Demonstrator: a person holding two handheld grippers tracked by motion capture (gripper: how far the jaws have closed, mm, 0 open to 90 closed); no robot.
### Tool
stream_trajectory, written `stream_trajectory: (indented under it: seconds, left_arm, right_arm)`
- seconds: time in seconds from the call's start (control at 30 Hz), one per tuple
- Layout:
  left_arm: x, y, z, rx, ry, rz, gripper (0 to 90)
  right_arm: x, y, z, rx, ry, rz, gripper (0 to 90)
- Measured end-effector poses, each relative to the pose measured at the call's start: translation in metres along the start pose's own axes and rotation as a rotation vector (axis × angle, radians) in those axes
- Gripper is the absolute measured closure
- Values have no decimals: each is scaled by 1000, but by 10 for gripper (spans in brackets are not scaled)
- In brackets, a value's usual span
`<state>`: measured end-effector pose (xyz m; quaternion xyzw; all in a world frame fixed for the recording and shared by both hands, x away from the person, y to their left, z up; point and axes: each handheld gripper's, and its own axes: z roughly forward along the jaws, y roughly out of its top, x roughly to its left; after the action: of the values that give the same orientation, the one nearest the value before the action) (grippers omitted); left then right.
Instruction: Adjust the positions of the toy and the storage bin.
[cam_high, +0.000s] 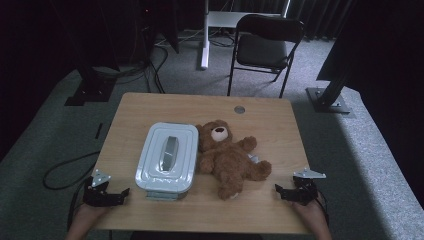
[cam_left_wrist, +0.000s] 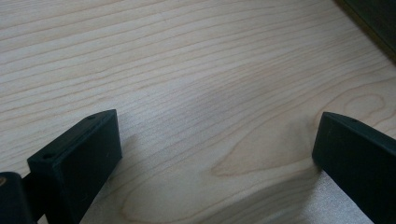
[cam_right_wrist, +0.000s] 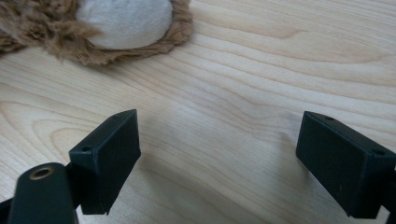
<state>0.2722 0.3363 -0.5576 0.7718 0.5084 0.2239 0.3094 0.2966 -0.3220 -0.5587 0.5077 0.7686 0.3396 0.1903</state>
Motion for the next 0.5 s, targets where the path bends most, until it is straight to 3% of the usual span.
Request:
stream_trajectory:
  seconds: [0.17, 0.33, 0.5]
  left_arm:
    - [0, 0, 0, 0, 1, -1, 19]
    - [0, 0, 0, 0, 1, -1, 19]
    - [0, 0, 0, 0, 1, -1, 19]
  right_arm:
    - [6, 6, -6, 11, 12, -11, 129]
    - [10, 18, -20, -46, 58, 12, 130]
    - [23, 34, -34, -95, 100, -6, 130]
